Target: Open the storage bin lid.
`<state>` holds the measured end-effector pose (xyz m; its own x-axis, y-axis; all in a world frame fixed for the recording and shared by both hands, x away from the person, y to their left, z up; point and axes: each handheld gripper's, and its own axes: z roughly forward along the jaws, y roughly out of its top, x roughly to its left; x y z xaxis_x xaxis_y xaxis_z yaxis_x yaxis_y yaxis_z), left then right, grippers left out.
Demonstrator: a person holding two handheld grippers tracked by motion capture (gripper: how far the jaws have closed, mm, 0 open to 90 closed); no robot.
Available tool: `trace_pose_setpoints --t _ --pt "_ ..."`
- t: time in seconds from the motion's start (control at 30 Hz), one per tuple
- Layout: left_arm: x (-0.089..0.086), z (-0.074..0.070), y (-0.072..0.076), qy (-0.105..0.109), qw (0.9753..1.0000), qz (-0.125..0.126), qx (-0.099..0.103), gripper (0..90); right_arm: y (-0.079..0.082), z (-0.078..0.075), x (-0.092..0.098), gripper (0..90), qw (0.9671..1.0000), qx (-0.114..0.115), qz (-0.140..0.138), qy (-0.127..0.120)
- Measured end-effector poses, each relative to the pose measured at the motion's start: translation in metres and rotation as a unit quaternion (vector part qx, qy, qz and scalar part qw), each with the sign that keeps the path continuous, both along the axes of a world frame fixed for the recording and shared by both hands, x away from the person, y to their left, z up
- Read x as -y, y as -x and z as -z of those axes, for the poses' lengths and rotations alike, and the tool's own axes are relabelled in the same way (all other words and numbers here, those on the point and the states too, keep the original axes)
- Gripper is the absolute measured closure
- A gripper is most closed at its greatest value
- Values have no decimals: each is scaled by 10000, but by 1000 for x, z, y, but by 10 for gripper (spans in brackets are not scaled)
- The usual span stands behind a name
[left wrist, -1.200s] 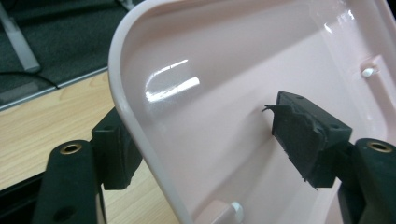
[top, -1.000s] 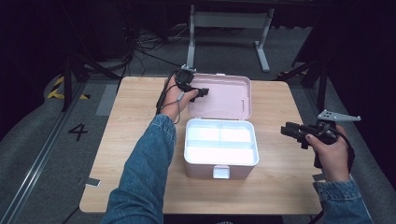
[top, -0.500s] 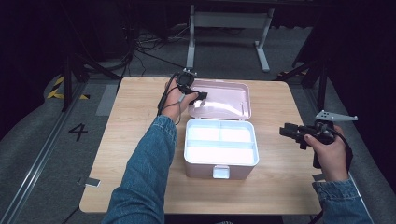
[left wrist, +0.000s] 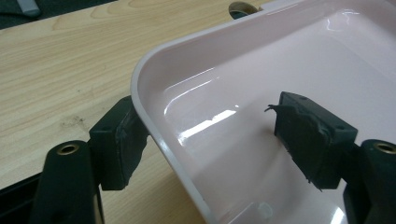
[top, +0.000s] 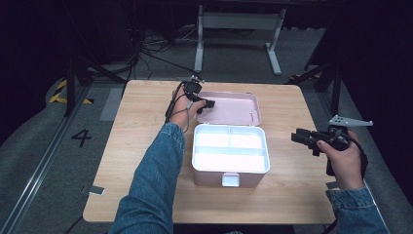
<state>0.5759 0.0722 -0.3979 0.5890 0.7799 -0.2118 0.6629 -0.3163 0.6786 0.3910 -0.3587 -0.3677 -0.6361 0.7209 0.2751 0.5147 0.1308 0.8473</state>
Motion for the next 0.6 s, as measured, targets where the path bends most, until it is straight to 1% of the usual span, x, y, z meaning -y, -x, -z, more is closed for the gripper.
trace_pose_setpoints --t 0.07,0.17,0.23,0.27,0.3,0.4,0.47,0.5,0.53,0.57,0.6 --pt "0 0 0 -14 10000 3 33 267 1 -1 0 583 10000 -4 -3 -3" --pt "-1 -2 1 -54 10000 3 29 268 2 -2 1 583 10000 30 -2 -12" --pt "-1 -3 3 -76 9999 -49 76 274 2 -2 1 583 10000 12 16 -29" --pt "-1 -5 3 -139 9998 -30 131 281 2 -2 1 582 10000 14 20 -25" --pt "-1 -5 3 -139 9998 -30 131 281 2 -2 2 583 10000 14 24 -23" --pt "-3 -11 6 -138 9996 -79 245 266 2 -1 1 583 10000 14 30 -3" --pt "-4 -16 9 -109 9993 -67 345 259 3 -2 1 581 10000 15 27 -13" --pt "-5 -20 11 -70 9991 -65 419 258 3 -2 1 581 10000 36 19 2" --pt "-6 -23 13 -19 9988 -38 486 264 4 -2 1 581 10000 5 24 -10" --pt "-7 -27 15 30 9986 -15 532 266 3 -2 2 580 10000 23 26 -8" --pt "-7 -27 15 30 9986 -15 532 266 3 -2 2 580 10000 23 26 -8"
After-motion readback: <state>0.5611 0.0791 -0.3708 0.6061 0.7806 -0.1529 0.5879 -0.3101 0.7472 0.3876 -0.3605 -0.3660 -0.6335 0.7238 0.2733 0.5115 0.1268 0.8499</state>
